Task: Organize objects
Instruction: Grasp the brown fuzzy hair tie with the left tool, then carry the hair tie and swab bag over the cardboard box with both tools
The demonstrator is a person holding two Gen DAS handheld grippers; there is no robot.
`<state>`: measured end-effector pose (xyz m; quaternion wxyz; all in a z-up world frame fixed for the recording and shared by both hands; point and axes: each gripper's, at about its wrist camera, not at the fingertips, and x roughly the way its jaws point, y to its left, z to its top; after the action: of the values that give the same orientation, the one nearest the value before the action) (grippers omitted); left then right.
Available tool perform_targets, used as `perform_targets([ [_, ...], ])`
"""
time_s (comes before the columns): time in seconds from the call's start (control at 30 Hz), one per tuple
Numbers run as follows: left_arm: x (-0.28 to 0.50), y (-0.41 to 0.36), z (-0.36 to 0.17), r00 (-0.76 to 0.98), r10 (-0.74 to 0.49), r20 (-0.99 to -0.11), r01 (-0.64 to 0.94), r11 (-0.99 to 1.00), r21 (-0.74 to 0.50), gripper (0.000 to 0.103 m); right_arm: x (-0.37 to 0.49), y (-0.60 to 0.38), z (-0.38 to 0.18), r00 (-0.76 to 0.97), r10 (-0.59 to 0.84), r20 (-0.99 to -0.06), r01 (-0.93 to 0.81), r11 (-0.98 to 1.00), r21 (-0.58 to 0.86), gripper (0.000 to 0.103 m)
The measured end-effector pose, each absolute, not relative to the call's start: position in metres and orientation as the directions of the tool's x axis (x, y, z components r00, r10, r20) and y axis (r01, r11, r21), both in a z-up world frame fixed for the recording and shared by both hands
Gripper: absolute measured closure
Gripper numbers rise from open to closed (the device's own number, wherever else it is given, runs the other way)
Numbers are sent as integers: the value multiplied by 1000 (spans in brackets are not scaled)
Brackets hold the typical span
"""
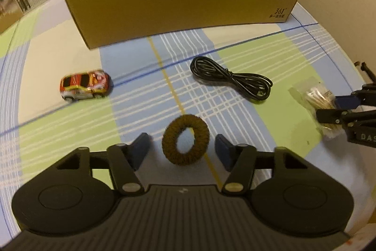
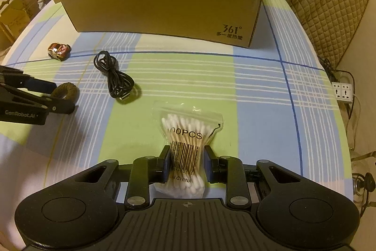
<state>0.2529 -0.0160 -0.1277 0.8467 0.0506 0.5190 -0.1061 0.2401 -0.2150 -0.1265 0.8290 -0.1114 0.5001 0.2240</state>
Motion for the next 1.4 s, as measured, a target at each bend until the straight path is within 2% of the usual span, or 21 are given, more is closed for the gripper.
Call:
perform_targets([
  [0.13, 254, -19, -126, 443, -127, -887, 249, 968, -14, 73, 240, -213, -127, 401, 262, -878, -493, 869, 34, 79],
  [0.2, 255, -20, -125, 442, -125, -888, 250, 968, -12, 78, 241, -212, -127, 401, 263, -877, -497, 867, 32, 79],
  [0.33, 255, -21, -124, 436, -117, -892, 245, 970, -8, 83, 240, -212, -127, 402, 264, -877, -503, 864, 30, 78],
  [0.93, 243, -17, -107, 419, -87, -904, 164, 986, -19, 86, 238, -210, -122, 378, 316, -870, -530, 845, 76, 85],
  [1.4, 240, -12, -75, 493, -84, -866, 136, 991, -19, 86, 240, -193, -77, 394, 452, -801, -576, 800, 168, 85],
])
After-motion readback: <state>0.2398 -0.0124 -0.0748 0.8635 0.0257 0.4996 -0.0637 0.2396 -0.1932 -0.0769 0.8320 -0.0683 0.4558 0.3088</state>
